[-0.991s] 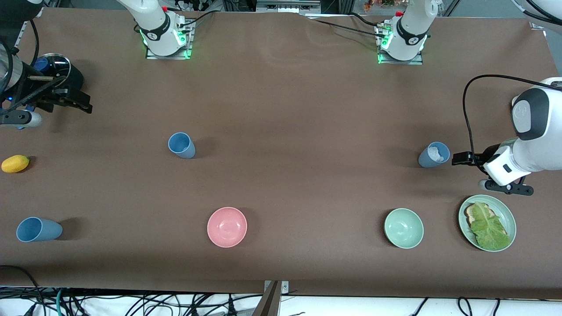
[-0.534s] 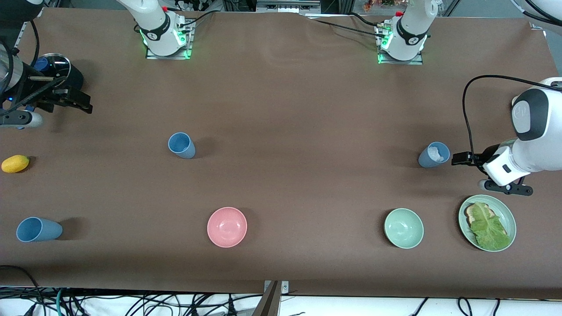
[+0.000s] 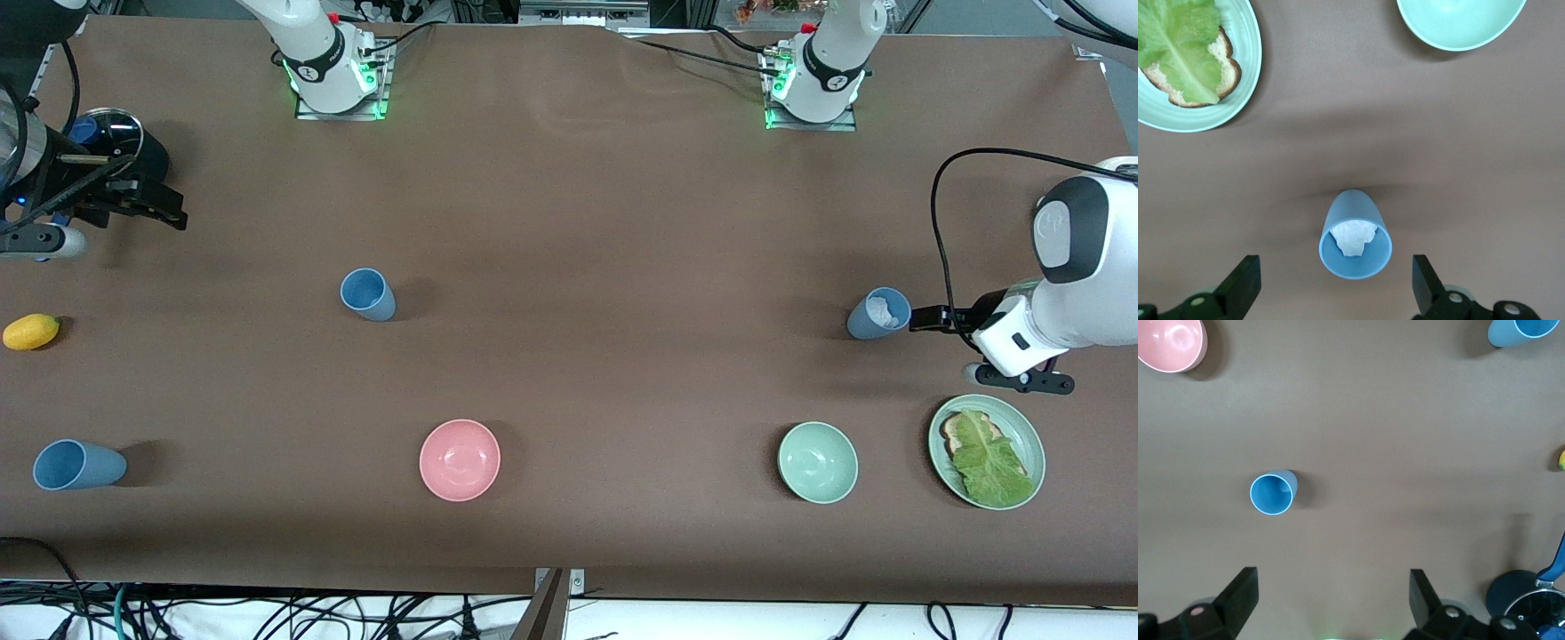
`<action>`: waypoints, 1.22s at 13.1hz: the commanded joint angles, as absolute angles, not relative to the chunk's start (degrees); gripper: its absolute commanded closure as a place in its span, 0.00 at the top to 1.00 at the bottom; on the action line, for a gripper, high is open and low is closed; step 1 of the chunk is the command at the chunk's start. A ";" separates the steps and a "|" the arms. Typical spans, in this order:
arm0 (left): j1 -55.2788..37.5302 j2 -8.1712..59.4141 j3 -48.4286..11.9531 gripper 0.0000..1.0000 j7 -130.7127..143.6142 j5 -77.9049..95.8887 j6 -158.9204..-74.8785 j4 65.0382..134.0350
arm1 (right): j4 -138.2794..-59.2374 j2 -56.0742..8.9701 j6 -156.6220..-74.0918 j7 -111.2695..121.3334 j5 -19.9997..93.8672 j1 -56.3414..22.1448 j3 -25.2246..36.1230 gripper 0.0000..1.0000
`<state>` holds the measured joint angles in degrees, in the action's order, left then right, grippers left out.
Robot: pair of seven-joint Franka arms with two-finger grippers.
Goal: Stack blue cups with both arms
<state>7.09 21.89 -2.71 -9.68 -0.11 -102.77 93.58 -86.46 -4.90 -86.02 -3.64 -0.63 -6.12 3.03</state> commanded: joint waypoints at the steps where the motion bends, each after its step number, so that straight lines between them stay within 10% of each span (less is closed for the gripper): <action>1: 6.60 20.48 -3.51 1.00 -8.09 -1.85 -95.57 89.23 | -85.87 -4.92 -85.25 -3.43 -0.88 -5.98 2.90 1.00; 8: 6.41 16.36 -6.68 1.00 4.13 -1.32 -87.63 83.14 | -85.87 -4.92 -85.25 -3.52 -0.79 -5.98 2.90 1.00; 16: 3.87 5.98 -5.63 1.00 0.45 -1.41 -93.51 91.49 | -85.87 -4.92 -85.25 -3.52 -0.79 -5.98 2.90 1.00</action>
